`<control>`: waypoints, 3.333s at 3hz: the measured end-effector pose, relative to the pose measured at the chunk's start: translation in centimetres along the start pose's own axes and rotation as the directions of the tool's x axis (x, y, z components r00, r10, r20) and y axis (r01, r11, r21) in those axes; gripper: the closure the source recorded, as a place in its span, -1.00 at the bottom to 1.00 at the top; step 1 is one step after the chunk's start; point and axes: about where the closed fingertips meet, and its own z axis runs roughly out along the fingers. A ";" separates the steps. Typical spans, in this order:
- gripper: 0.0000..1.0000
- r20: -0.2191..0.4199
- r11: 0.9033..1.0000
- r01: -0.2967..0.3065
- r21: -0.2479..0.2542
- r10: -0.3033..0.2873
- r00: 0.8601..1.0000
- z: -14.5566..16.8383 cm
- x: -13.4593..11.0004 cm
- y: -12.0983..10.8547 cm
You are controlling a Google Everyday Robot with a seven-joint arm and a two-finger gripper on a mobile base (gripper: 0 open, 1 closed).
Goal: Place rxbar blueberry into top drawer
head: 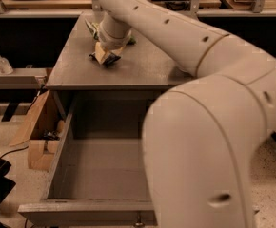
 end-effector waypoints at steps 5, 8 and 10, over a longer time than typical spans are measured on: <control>1.00 0.268 0.935 0.118 -0.336 -0.026 0.963 -6.0 26.5 8.9; 0.67 0.226 0.948 0.157 -0.278 -0.095 0.970 -5.3 32.5 5.5; -0.41 0.225 0.946 0.163 -0.281 -0.100 0.969 -5.2 32.4 5.9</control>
Offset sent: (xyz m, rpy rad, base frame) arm -0.2102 -0.1499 0.0189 0.3605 -0.1870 0.1713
